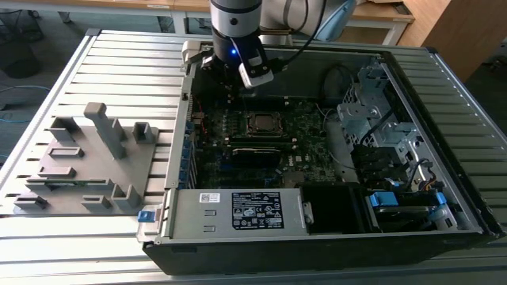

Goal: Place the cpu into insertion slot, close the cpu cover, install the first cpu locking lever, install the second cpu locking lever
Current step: 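Install the first cpu locking lever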

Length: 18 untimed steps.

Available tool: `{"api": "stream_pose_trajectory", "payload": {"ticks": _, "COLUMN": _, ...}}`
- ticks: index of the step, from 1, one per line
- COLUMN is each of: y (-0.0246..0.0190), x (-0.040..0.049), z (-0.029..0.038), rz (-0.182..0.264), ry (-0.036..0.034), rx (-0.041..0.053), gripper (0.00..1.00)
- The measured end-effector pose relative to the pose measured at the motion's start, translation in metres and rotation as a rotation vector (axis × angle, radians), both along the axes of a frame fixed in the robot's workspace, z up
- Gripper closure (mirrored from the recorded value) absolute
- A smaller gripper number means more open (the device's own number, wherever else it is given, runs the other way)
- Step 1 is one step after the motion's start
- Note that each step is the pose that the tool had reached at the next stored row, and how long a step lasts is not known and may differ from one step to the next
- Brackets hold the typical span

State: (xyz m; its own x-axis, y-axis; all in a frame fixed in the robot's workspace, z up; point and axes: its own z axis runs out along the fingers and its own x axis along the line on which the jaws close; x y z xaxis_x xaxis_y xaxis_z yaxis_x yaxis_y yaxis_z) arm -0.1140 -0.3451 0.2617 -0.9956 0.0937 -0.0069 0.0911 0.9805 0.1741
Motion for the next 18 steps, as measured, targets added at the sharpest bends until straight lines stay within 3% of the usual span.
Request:
{"api": "stream_pose_trajectory", "payload": {"ticks": 3, "y": 0.0000, "x": 0.0000, "z": -0.0013, "rz": 0.000, "ry": 0.0000, "rx": 0.0281, "gripper": 0.90}}
{"api": "stream_pose_trajectory", "payload": {"ticks": 7, "y": -0.0001, "x": 0.0000, "z": -0.0018, "rz": 0.000, "ry": 0.0000, "rx": 0.0558, "gripper": 0.90}}
{"api": "stream_pose_trajectory", "payload": {"ticks": 18, "y": -0.0003, "x": 0.0004, "z": -0.0083, "rz": 0.000, "ry": -0.0001, "rx": 0.0956, "gripper": 0.90}}
